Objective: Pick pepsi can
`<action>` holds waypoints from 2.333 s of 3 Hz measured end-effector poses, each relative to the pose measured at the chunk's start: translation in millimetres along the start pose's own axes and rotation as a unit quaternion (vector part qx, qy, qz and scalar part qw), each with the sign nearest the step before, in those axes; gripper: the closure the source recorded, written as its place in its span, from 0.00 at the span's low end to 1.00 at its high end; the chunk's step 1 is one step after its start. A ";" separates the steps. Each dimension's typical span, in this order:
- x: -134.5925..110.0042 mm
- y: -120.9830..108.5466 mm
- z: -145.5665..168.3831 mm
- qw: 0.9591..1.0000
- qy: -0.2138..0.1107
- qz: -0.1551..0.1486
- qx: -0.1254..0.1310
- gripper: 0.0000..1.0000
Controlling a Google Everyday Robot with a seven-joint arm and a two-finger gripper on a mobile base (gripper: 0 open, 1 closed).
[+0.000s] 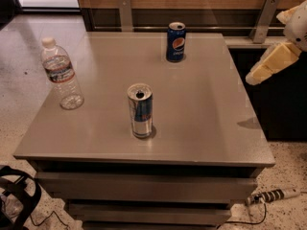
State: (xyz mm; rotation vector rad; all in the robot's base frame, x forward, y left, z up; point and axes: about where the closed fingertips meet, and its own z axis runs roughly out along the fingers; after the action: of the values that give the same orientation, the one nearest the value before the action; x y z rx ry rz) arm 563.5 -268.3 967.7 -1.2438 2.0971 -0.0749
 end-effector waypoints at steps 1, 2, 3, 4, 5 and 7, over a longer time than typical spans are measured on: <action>-8.1 -27.6 20.0 0.998 -0.051 0.018 0.019 0.00; -8.1 -27.4 19.8 0.998 -0.051 0.018 0.018 0.00; -19.8 -35.5 33.9 0.998 -0.062 0.012 0.004 0.00; -42.6 -53.8 64.5 0.995 -0.094 0.008 -0.016 0.00; -56.5 -68.7 91.9 0.990 -0.139 0.020 -0.030 0.00; -76.4 -80.0 136.3 0.972 -0.223 0.050 -0.052 0.00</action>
Offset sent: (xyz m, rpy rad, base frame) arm 0.0268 -0.0040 0.0000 0.0667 -0.0594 -0.0085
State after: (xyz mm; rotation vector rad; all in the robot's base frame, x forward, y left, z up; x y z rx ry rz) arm 726.5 -212.4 934.3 -1.0908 1.7806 0.3343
